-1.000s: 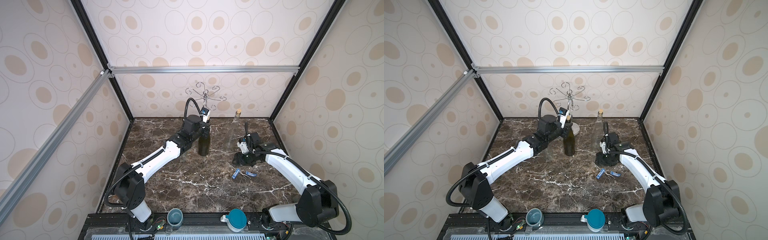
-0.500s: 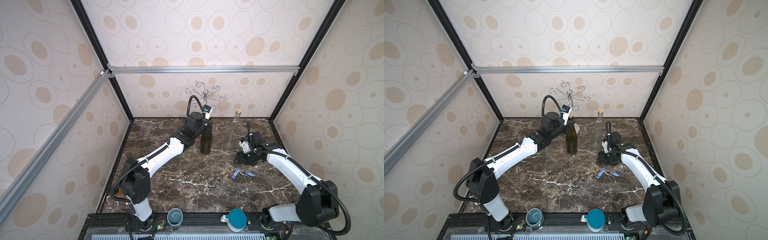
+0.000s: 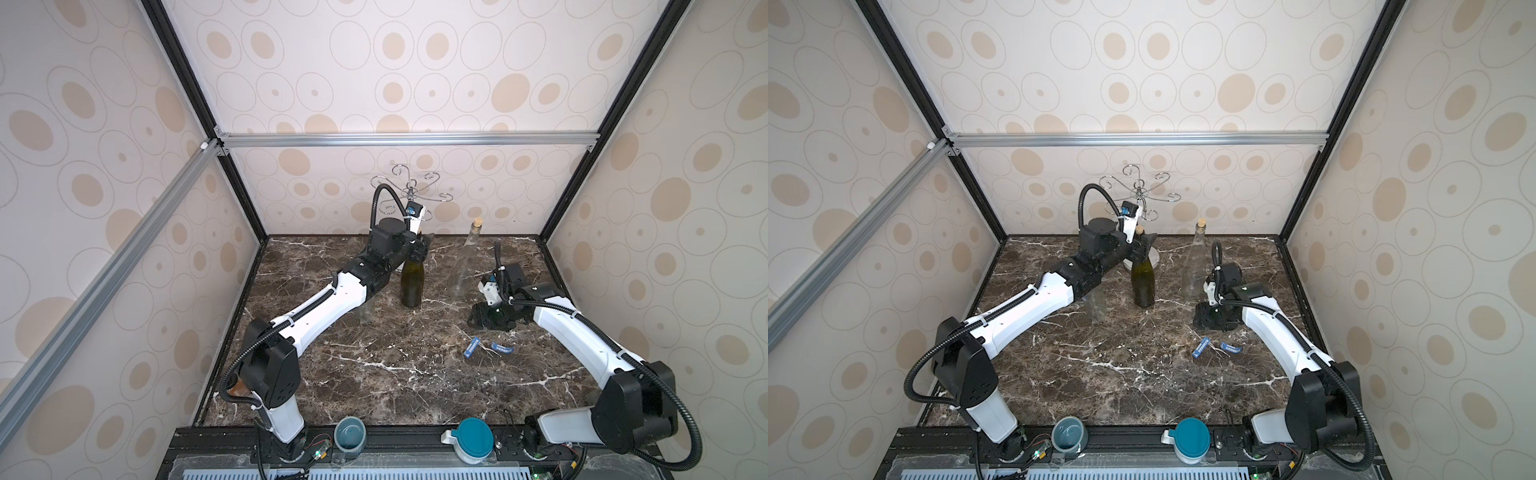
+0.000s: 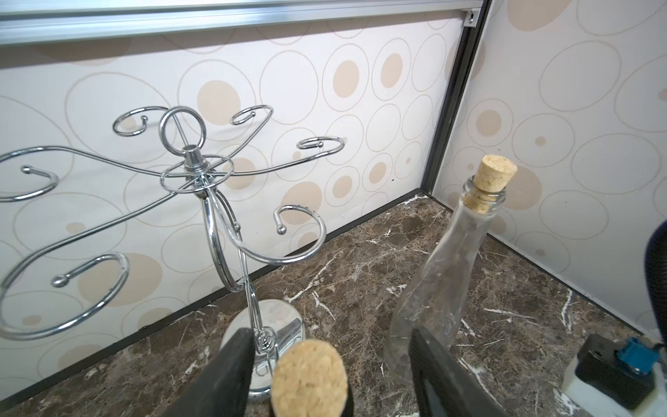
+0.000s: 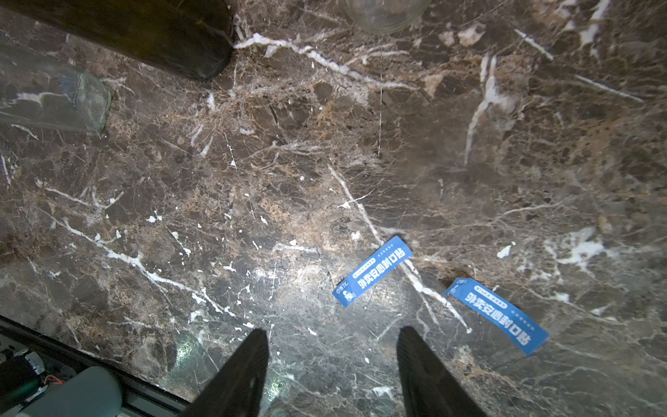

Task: Remove the label from the bottle
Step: Place the bottle at the center of the board.

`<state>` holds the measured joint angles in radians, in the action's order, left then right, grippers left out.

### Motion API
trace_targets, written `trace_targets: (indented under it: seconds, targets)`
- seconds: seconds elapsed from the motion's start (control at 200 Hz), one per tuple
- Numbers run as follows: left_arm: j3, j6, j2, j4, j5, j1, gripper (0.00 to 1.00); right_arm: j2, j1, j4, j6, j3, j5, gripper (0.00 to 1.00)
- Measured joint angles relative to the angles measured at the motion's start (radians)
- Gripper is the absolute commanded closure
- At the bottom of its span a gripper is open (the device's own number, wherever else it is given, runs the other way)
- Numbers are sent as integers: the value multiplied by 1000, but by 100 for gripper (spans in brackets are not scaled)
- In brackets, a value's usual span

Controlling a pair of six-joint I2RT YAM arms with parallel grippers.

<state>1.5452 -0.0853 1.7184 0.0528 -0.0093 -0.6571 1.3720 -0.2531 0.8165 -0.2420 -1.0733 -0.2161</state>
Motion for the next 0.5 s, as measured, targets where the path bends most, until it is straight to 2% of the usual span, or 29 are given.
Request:
trace_targets:
  seconds: [0.265,0.5]
  targets:
    - [-3,0,-50,-17,-14,0,16,-19,0,15,1,-51,3,39]
    - [-22,2,-139,-24,-33,1,5,-33,0,19,4,-84,1,33]
